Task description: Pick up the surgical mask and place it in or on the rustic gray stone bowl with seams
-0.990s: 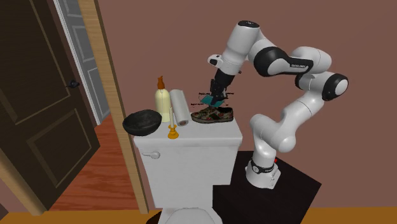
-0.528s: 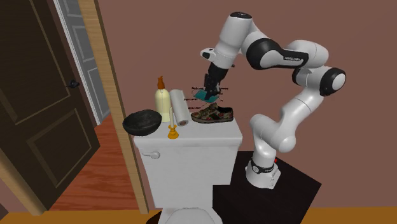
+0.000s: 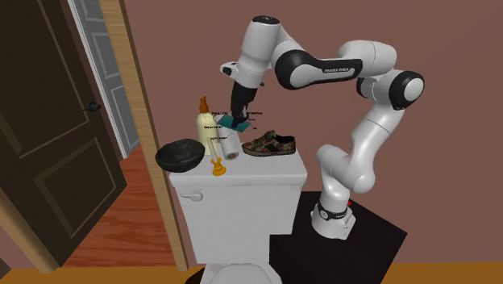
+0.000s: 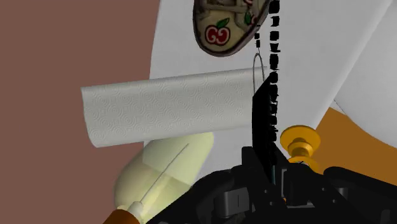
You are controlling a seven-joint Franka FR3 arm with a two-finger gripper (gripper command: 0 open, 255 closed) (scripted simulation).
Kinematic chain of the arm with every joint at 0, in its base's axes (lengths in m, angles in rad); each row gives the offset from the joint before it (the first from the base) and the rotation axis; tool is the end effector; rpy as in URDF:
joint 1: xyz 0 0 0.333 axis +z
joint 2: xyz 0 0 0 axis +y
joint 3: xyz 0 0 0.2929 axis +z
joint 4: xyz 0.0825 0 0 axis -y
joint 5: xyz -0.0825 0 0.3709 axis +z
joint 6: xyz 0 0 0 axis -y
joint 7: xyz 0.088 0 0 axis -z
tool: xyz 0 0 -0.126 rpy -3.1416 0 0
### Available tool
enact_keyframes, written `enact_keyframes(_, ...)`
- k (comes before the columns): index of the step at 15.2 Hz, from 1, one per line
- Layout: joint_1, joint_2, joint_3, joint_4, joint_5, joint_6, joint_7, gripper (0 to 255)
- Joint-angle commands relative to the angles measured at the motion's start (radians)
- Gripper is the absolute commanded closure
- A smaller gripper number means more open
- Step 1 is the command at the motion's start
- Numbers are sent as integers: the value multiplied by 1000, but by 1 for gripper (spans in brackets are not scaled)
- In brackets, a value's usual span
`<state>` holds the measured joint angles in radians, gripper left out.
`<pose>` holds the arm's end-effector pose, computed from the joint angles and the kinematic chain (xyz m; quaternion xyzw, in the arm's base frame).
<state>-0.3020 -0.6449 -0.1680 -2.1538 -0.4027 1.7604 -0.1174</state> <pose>0.3078 -0.2225 0.6221 0.9700 -0.1487 0.0744 0.1775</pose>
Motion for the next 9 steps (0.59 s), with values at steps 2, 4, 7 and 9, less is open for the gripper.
enact_keyframes(2, 8, 120, -25, 78, 6, 48, -7, 255)
enact_keyframes(4, 12, 199, -40, 138, 15, 70, -15, 255)
enact_keyframes(7, 18, 319, -63, 239, 36, 95, -33, 255)
enact_keyframes(9, 20, 401, -77, 313, 54, 107, -48, 255)
